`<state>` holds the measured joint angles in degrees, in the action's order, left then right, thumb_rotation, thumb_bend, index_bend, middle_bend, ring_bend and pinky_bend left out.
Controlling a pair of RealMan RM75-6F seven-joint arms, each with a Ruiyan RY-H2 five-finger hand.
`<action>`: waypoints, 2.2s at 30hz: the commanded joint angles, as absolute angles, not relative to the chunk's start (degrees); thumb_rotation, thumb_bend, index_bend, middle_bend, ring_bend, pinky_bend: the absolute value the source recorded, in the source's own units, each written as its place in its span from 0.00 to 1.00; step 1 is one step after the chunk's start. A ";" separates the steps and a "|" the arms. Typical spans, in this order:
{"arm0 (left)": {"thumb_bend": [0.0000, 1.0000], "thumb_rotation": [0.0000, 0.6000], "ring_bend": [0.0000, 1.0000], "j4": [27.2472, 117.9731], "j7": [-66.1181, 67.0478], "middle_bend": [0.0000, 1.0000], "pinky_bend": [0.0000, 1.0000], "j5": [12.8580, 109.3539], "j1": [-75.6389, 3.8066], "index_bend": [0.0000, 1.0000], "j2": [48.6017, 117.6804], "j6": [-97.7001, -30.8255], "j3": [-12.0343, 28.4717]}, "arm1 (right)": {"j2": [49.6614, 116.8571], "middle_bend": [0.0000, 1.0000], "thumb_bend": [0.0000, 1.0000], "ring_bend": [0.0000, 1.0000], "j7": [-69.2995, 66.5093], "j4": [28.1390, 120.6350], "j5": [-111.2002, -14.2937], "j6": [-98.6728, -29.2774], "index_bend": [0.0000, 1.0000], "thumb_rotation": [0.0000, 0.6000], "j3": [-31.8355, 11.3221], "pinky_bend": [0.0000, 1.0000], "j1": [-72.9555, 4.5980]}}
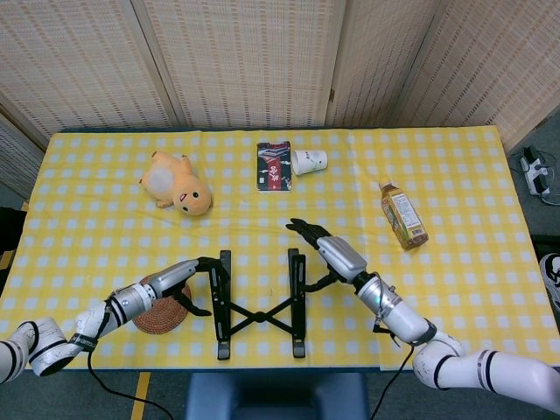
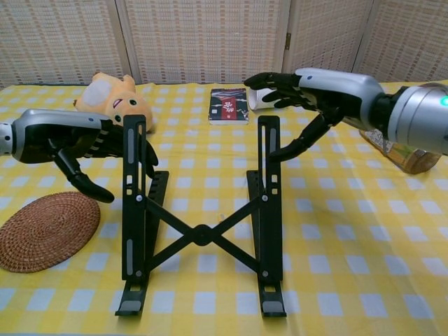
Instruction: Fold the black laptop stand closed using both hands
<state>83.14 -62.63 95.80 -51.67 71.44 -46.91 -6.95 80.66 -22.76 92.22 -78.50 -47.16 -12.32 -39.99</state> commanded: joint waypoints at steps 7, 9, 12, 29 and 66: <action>0.17 1.00 0.10 85.80 -57.55 0.29 0.05 91.74 -49.40 0.24 70.89 -47.22 -6.15 | 73.46 0.00 0.15 0.01 -35.96 96.92 -83.05 -50.79 0.00 1.00 -8.01 0.00 -35.38; 0.17 1.00 0.11 85.66 -58.57 0.29 0.05 91.24 -49.38 0.22 71.40 -46.92 -5.84 | 73.00 0.00 0.15 0.01 -39.06 96.65 -82.71 -49.44 0.00 1.00 -7.54 0.00 -35.54; 0.17 1.00 0.12 85.20 -59.53 0.29 0.05 90.58 -49.43 0.19 72.45 -46.53 -5.24 | 73.28 0.00 0.15 0.01 -41.80 95.44 -82.96 -48.93 0.00 1.00 -7.16 0.00 -35.65; 0.17 1.00 0.38 86.22 -61.05 0.54 0.15 93.00 -44.57 0.49 73.21 -56.62 -4.29 | 74.53 0.00 0.15 0.04 -57.54 92.72 -87.23 -46.15 0.00 1.00 -4.52 0.00 -37.29; 0.17 1.00 0.43 92.39 -46.52 0.56 0.19 104.53 -34.31 0.53 69.50 -71.48 -11.88 | 75.37 0.06 0.15 0.13 -74.34 90.66 -110.34 -68.23 0.00 1.00 11.98 0.00 -41.56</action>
